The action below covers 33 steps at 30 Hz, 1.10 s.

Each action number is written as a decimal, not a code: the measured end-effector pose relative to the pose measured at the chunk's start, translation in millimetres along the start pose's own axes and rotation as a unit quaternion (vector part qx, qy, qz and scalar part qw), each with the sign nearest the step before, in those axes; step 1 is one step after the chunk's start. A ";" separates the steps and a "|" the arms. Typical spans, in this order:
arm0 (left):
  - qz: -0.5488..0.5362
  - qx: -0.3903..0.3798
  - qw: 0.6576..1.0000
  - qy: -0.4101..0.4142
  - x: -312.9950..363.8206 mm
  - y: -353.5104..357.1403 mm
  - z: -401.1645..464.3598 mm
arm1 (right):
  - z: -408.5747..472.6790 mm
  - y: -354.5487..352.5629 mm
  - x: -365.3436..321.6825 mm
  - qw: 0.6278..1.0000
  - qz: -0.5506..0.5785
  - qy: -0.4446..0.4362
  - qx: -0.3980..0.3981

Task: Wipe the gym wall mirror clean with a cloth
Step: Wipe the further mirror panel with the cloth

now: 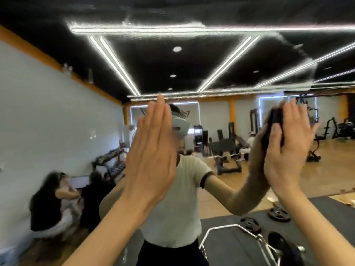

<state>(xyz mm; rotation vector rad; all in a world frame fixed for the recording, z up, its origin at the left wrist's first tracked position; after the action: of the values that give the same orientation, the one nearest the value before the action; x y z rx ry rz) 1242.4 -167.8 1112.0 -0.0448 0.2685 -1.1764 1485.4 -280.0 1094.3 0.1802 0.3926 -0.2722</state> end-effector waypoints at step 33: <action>0.031 0.023 0.999 -0.036 15.4 35.6 14.0 | 72.6 2.1 22.8 0.977 0.011 -0.211 -0.026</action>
<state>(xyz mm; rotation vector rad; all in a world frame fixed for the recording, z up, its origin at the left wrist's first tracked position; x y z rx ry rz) 1283.3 -169.6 1116.5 -0.0375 0.1774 -1.1157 1531.9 -299.4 1151.4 0.0714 -0.0247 -0.2699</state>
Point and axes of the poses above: each hand's wrist, its own z-axis towards the middle knuckle, its own y-axis out of the palm, x = y × z, the point moved 7 cm from there along z, towards the middle knuckle, and after that the axes turned 13 degrees about -z, right-handed, at the moved point
